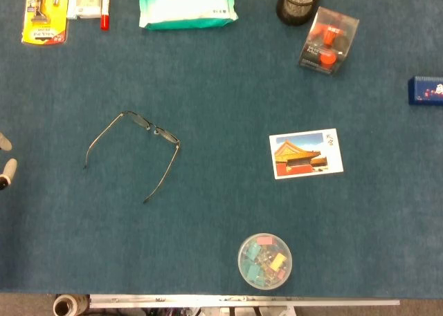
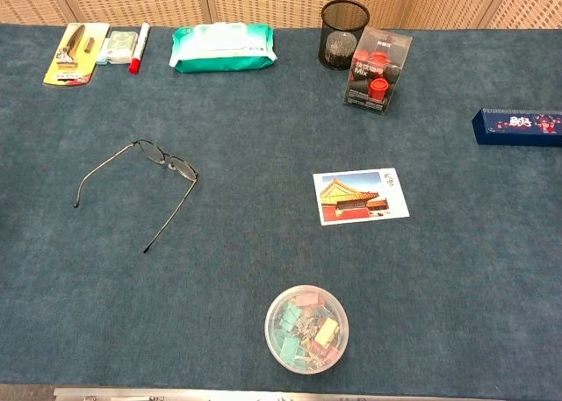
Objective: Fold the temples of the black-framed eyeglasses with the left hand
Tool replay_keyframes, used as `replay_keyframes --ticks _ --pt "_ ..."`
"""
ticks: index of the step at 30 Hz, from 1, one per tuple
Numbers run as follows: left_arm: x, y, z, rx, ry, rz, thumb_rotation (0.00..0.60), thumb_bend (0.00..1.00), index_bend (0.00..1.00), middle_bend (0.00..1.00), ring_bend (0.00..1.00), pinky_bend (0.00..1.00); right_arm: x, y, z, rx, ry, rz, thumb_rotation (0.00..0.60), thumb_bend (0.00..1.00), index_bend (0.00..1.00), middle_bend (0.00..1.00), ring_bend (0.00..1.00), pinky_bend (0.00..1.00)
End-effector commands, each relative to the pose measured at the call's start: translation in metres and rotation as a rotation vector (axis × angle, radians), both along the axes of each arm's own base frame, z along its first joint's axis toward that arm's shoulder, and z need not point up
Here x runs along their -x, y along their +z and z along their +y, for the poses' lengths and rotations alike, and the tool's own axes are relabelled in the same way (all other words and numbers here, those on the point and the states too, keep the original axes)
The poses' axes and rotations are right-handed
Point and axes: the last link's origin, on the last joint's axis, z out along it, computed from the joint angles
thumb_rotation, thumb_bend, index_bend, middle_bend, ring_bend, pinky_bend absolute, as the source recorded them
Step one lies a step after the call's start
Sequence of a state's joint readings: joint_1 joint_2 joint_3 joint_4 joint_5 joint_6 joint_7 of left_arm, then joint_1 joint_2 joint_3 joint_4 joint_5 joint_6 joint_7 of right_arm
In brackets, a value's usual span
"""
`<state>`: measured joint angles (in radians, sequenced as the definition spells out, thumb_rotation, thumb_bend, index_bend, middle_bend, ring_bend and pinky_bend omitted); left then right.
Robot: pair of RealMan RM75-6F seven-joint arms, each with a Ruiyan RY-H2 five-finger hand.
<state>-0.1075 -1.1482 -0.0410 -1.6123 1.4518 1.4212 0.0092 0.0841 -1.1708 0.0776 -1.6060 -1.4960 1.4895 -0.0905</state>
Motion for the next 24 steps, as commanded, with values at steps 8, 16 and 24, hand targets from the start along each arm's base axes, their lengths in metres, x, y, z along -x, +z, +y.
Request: replay_keyframes --ticks 8,16,24 --pt "0.002 0.000 -0.004 0.012 0.002 0.020 0.600 0.29 0.48 0.49 0.37 0.53 0.001 -0.007 -0.008 -0.027 0.002 -0.013 0.600 0.61 0.58 0.52 0.42 0.66" --pt "-0.010 -0.009 0.004 0.064 -0.064 -0.006 0.600 0.29 0.48 0.49 0.37 0.53 -0.022 0.004 -0.023 -0.002 0.098 -0.072 0.600 0.60 0.58 0.52 0.42 0.66" --pt "-0.028 -0.023 0.014 0.157 -0.183 -0.056 0.600 0.29 0.47 0.46 0.35 0.43 -0.037 0.014 -0.039 0.037 0.152 -0.066 0.600 0.60 0.58 0.52 0.42 0.66"
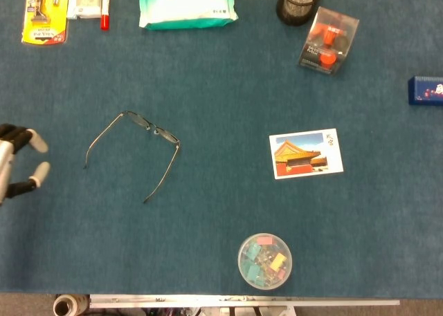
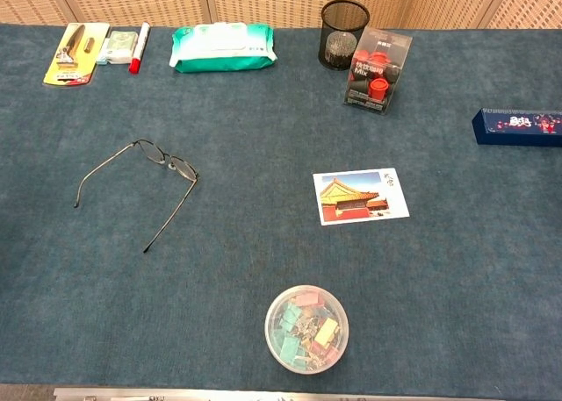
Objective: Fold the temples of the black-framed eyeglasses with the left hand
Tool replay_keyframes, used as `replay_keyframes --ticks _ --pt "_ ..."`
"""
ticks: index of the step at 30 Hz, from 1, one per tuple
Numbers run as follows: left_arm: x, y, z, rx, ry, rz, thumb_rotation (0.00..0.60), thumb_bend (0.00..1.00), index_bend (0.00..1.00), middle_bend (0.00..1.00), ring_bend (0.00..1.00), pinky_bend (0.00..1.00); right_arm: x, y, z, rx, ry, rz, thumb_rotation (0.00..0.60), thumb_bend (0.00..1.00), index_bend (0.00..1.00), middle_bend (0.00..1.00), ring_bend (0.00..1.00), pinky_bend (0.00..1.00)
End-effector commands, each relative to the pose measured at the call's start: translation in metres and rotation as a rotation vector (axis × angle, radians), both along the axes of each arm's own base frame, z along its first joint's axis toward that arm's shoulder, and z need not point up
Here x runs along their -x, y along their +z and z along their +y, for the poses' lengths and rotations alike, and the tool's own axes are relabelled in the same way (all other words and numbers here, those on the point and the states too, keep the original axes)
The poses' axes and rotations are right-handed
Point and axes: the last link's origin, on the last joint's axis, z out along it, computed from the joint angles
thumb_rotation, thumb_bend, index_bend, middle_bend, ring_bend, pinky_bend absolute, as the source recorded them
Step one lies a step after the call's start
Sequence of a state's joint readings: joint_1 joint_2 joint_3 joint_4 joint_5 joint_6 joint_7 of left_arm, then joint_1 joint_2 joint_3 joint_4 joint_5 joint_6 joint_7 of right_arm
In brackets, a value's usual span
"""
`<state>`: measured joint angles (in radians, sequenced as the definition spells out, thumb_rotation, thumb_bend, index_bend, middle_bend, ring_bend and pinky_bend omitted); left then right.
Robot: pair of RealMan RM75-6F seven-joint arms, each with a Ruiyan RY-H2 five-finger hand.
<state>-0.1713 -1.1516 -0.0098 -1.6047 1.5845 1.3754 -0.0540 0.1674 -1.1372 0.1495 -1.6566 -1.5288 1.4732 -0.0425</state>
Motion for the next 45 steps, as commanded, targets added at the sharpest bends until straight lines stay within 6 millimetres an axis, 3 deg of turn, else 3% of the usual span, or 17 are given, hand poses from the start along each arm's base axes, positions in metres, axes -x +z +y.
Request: replay_keyframes --ticks 1,15,25,32,45 --pt "-0.006 -0.007 0.004 0.046 -0.042 -0.017 0.600 0.29 0.47 0.46 0.35 0.42 -0.003 0.001 -0.003 0.010 0.007 -0.001 0.600 0.60 0.58 0.52 0.42 0.66" --pt "-0.028 -0.030 0.021 0.171 -0.133 -0.043 0.600 0.29 0.41 0.29 0.22 0.28 0.001 0.002 -0.012 0.022 -0.008 0.009 0.600 0.60 0.58 0.52 0.42 0.66" --pt "-0.041 -0.052 0.036 0.245 -0.157 -0.060 0.600 0.29 0.39 0.19 0.14 0.23 0.008 0.000 -0.006 0.021 -0.038 0.038 0.600 0.60 0.58 0.52 0.42 0.66" --pt "-0.044 -0.071 0.048 0.282 -0.154 -0.050 0.600 0.29 0.39 0.10 0.06 0.13 0.013 -0.003 -0.005 0.010 -0.055 0.045 0.600 0.60 0.58 0.52 0.42 0.66" --pt "-0.054 -0.096 0.068 0.360 -0.171 -0.031 0.600 0.29 0.38 0.04 0.01 0.11 0.019 -0.010 -0.005 -0.010 -0.076 0.043 0.600 0.60 0.58 0.52 0.42 0.66"
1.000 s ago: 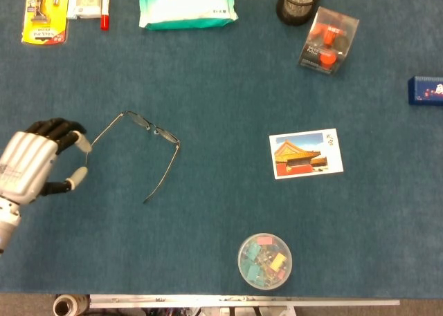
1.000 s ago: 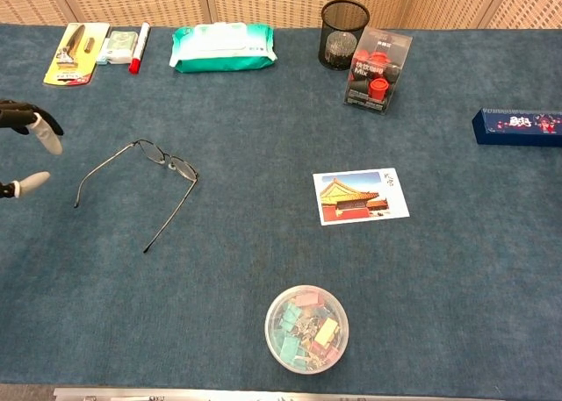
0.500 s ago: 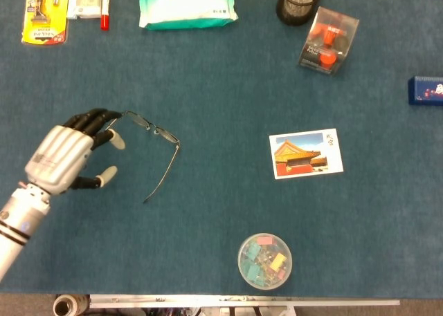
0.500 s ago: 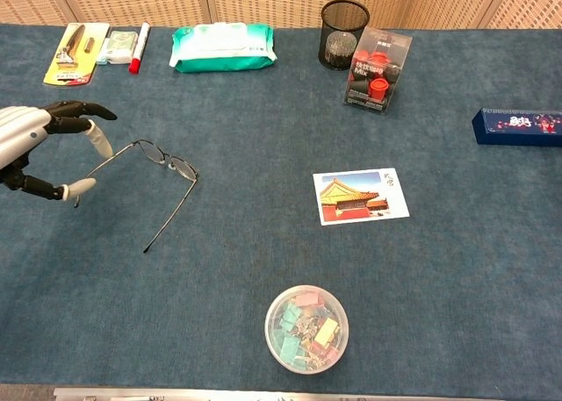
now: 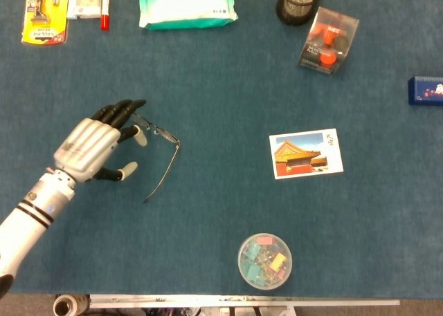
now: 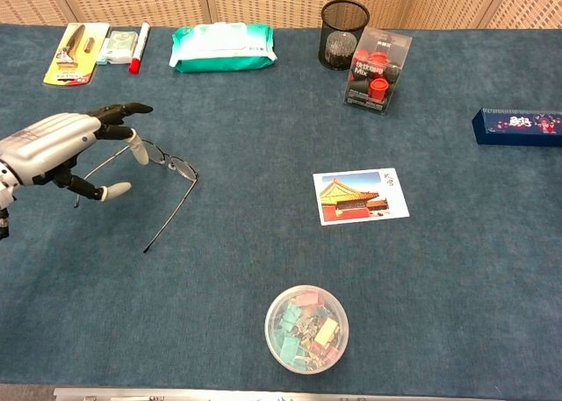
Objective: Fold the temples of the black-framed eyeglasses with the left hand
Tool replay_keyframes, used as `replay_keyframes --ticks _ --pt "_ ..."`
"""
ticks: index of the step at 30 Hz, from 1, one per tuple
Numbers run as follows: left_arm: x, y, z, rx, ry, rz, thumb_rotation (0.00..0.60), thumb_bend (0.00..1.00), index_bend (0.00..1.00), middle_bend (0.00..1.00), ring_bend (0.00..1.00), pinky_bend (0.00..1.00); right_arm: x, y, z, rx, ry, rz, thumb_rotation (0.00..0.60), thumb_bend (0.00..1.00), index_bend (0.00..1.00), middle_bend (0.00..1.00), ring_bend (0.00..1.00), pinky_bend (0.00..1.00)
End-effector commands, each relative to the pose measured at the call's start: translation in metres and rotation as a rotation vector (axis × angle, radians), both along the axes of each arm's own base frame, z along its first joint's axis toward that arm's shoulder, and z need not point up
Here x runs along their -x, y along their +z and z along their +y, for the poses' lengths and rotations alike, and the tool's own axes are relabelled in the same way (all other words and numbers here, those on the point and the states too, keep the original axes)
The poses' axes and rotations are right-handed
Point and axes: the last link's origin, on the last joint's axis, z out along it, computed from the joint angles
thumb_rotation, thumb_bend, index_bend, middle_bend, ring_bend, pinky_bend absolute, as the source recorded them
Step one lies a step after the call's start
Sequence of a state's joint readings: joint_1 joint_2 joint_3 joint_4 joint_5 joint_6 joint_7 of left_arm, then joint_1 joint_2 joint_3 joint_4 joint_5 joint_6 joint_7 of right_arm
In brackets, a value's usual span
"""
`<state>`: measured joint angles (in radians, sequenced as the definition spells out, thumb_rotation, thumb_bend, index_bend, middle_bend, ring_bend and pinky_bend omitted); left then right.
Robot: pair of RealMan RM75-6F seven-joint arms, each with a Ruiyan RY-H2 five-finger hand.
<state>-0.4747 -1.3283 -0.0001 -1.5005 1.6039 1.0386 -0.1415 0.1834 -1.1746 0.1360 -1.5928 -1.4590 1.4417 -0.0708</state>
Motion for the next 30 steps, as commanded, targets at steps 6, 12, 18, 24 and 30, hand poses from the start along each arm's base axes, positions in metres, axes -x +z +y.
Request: replay_keyframes --ticks 6,12,18,24,30 --pt "0.000 -0.011 0.008 0.031 -0.008 0.032 0.600 0.29 0.38 0.04 0.01 0.11 0.002 -0.001 0.001 -0.001 -0.005 -0.008 0.600 0.60 0.58 0.52 0.42 0.66" --pt "0.001 -0.018 0.013 0.042 -0.010 0.053 0.600 0.31 0.38 0.03 0.01 0.11 0.004 0.000 0.002 0.005 -0.005 -0.012 0.600 0.60 0.58 0.52 0.42 0.66" --pt "0.000 -0.025 0.018 0.059 -0.016 0.074 0.600 0.32 0.38 0.03 0.01 0.11 0.004 0.003 0.003 0.015 -0.004 -0.020 0.600 0.60 0.58 0.52 0.42 0.66" --pt "-0.001 -0.031 0.022 0.070 -0.027 0.104 0.600 0.32 0.39 0.03 0.01 0.10 0.005 0.004 0.004 0.018 -0.007 -0.023 0.600 0.60 0.58 0.52 0.42 0.66" --pt "-0.005 -0.033 0.027 0.055 -0.058 0.123 0.600 0.32 0.38 0.03 0.01 0.10 0.006 0.006 0.004 0.027 -0.007 -0.031 0.600 0.60 0.58 0.52 0.42 0.66"
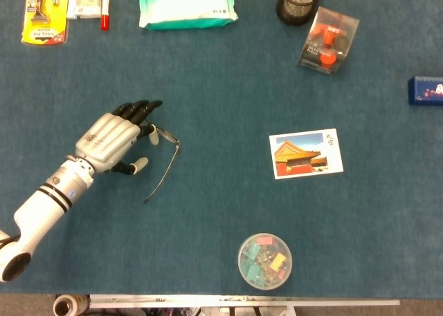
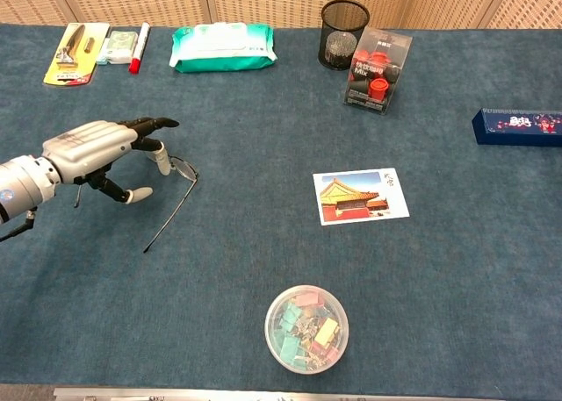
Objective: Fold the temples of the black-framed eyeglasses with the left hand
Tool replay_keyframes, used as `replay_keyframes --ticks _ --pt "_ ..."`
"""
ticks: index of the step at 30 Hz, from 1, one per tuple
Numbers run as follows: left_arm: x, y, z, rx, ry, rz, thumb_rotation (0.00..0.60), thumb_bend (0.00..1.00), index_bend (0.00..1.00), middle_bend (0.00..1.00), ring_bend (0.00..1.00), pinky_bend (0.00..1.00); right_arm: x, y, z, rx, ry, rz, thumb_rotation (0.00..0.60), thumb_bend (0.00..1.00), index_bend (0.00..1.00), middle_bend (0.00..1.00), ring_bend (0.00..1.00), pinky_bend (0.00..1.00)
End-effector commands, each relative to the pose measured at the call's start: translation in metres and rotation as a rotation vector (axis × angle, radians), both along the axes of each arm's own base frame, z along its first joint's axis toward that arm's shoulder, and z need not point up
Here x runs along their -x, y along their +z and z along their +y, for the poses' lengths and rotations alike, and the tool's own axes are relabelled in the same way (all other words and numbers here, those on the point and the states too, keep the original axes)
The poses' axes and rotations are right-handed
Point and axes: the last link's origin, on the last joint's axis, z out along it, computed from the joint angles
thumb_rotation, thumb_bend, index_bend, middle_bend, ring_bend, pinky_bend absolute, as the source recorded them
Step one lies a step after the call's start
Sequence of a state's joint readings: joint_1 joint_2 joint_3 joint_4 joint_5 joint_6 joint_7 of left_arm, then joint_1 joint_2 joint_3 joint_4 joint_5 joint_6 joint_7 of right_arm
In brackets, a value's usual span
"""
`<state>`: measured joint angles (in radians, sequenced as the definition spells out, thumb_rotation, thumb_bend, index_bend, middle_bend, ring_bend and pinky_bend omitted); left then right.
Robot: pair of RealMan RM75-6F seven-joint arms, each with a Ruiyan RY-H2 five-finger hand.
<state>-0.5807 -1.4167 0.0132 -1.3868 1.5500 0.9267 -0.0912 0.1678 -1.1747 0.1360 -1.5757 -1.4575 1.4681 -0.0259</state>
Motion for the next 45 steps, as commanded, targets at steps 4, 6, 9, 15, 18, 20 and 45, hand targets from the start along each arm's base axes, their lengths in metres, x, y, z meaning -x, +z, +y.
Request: replay_keyframes --ticks 4,6,9,15,18,20,45 --pt "-0.004 -0.003 0.003 -0.011 -0.040 0.027 0.600 0.32 0.35 0.03 0.01 0.10 0.001 0.001 0.001 0.004 -0.001 -0.003 0.600 0.60 0.58 0.52 0.42 0.66" --pt "-0.005 -0.004 0.003 -0.012 -0.044 0.031 0.600 0.32 0.35 0.02 0.01 0.10 0.001 0.001 0.001 0.004 -0.003 -0.004 0.600 0.60 0.58 0.52 0.42 0.66" --pt "-0.008 -0.005 0.004 -0.011 -0.049 0.031 0.600 0.32 0.34 0.02 0.01 0.10 0.003 0.001 0.003 0.005 -0.008 -0.008 0.600 0.60 0.58 0.52 0.42 0.66" --pt "-0.012 -0.009 0.007 -0.001 -0.064 0.047 0.600 0.32 0.34 0.02 0.01 0.10 0.004 0.000 0.004 0.006 -0.011 -0.012 0.600 0.60 0.58 0.52 0.42 0.66" --pt "-0.015 -0.012 0.010 0.006 -0.073 0.054 0.600 0.32 0.34 0.02 0.01 0.10 0.005 0.000 0.004 0.006 -0.014 -0.014 0.600 0.60 0.58 0.52 0.42 0.66" --pt "-0.018 -0.015 0.012 0.011 -0.079 0.060 0.600 0.32 0.34 0.02 0.00 0.10 0.006 0.000 0.005 0.006 -0.017 -0.015 0.600 0.60 0.58 0.52 0.42 0.66" --pt "-0.048 -0.028 0.032 0.020 -0.156 0.110 0.600 0.32 0.34 0.01 0.00 0.10 0.012 -0.001 0.009 0.000 -0.024 -0.036 0.600 0.60 0.58 0.52 0.42 0.66"
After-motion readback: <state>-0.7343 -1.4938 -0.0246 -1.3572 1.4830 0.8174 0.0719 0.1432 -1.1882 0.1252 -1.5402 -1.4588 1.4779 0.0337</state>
